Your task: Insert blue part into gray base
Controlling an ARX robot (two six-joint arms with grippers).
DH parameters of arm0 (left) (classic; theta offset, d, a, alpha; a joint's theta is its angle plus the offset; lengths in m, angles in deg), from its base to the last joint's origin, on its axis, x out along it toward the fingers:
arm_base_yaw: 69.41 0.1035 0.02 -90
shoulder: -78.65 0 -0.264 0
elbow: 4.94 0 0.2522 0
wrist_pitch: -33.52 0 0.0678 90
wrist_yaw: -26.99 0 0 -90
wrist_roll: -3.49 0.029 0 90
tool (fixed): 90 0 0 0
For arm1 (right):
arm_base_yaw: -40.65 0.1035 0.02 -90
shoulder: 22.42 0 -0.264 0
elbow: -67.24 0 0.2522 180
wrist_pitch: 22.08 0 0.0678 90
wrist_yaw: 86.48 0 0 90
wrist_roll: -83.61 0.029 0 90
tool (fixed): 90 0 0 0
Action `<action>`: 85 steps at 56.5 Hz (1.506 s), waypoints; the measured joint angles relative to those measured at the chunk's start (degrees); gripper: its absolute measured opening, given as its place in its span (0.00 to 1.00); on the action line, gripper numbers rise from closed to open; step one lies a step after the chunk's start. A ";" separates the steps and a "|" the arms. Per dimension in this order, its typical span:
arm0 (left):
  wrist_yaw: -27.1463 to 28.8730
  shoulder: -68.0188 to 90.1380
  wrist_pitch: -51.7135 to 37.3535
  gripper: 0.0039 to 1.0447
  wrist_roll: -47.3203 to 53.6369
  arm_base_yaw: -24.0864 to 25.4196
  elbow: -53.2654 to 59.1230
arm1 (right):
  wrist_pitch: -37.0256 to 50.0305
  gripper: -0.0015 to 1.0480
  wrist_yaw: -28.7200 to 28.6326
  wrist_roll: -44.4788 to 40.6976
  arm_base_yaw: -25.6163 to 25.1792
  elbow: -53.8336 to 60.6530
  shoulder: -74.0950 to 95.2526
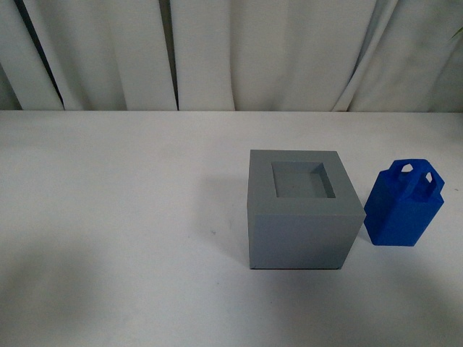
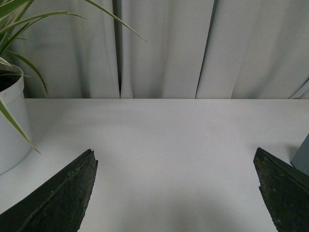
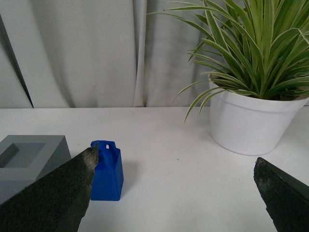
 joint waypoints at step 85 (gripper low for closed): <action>0.00 0.00 0.00 0.94 0.02 0.00 0.00 | 8.20 0.93 -14.93 0.24 -2.21 -23.78 46.97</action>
